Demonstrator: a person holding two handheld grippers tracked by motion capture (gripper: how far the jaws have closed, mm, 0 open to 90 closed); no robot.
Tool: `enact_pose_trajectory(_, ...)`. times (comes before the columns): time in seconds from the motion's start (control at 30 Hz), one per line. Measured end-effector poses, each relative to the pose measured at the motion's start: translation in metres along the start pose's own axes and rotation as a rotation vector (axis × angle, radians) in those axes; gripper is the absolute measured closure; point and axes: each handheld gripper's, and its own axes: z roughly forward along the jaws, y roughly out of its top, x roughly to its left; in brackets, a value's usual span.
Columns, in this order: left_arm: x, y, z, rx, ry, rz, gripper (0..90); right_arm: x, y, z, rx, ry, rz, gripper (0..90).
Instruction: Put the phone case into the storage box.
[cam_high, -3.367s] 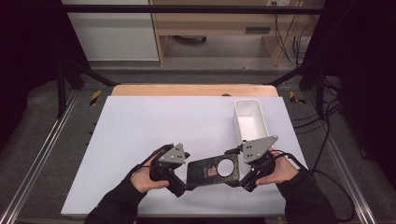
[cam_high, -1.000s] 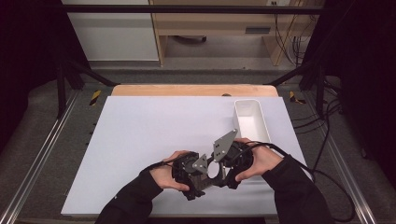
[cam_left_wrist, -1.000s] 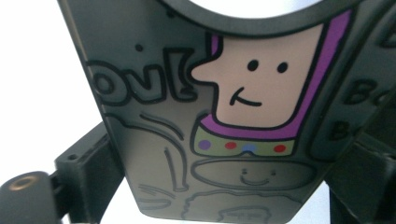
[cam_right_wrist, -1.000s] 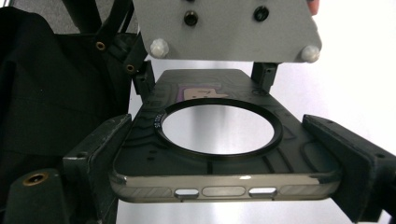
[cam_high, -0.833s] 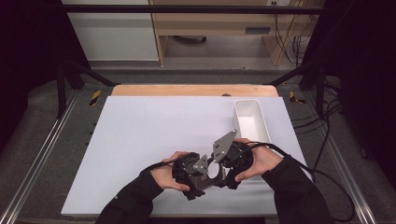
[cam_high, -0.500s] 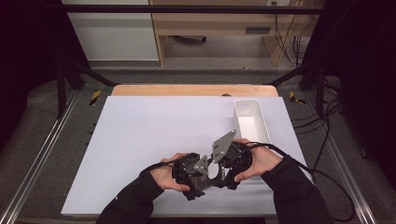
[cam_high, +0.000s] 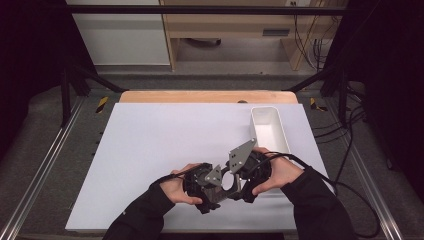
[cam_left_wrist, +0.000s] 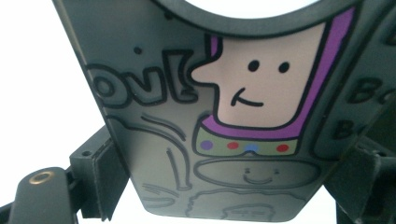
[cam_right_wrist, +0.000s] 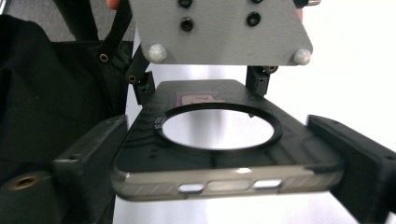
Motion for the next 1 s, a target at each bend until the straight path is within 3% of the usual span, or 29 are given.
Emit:
enact_pose_trajectory(0.2, 0.001, -0.003, -0.005, -0.03, 0.006, -0.01, 11.7, 0.0, 0.0, -0.005, -0.04, -0.032, 0.024, 3.5)
enact_pose_trajectory(0.43, 0.003, -0.009, -0.009, -0.069, 0.011, -0.037, 11.6, -0.001, -0.005, -0.018, -0.158, -0.062, 0.06, 1.7)
enact_pose_trajectory(0.7, 0.005, -0.017, -0.013, -0.121, 0.018, -0.066, 11.6, 0.0, -0.022, -0.031, -0.274, -0.108, 0.094, 1.5)
enact_pose_trajectory(1.0, 0.005, -0.027, -0.016, -0.215, 0.039, -0.095, 11.5, 0.003, -0.04, -0.032, -0.349, -0.133, 0.132, 1.9)
